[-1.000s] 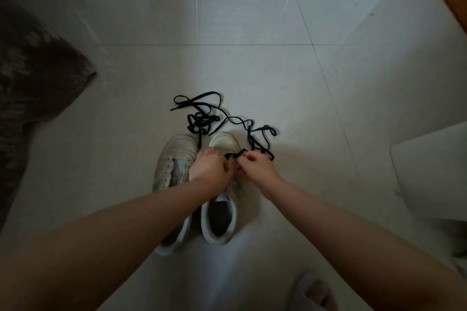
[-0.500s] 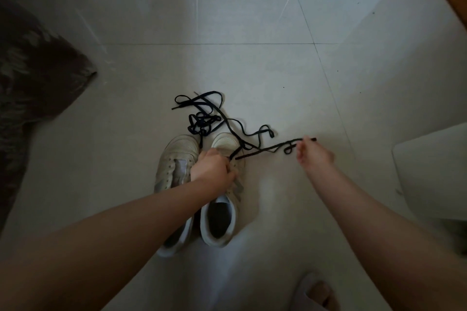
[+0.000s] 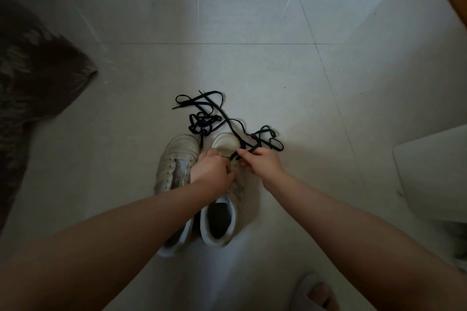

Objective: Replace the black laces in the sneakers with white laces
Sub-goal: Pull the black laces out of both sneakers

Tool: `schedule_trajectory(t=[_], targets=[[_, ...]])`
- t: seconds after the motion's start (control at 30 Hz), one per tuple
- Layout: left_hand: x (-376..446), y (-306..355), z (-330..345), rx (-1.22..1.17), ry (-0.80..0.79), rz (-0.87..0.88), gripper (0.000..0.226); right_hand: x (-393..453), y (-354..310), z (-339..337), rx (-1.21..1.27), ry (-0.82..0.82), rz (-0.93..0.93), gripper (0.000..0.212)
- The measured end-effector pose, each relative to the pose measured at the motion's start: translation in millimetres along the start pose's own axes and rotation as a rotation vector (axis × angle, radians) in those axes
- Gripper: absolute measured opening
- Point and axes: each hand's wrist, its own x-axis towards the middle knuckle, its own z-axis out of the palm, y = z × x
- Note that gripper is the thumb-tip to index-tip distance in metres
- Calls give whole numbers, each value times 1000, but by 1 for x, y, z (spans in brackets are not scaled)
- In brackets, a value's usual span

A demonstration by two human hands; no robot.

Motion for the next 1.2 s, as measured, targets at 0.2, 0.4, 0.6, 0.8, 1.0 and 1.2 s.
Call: schedule_trajectory(t=[0.2,0.4,0.6,0.8,1.0,1.2], targets=[[0,-2,1,-17,1,28,31,25,-6,-79,160,517,78,28],[-1,0,2,-16,4,24,29,3,6,-50,214,116,308,38],[-2,0,2,-5,16,14,25,-10,-7,-17,50,-163,262,38],[-3,-2,2,13,11,26,27,-11,-8,-3,26,-67,34,18],[-5,-4,2,5,-2,44,28,15,-11,-71,491,442,87,25],[-7,-4,3,15,12,48,29,-7,4,-53,359,154,261,31]])
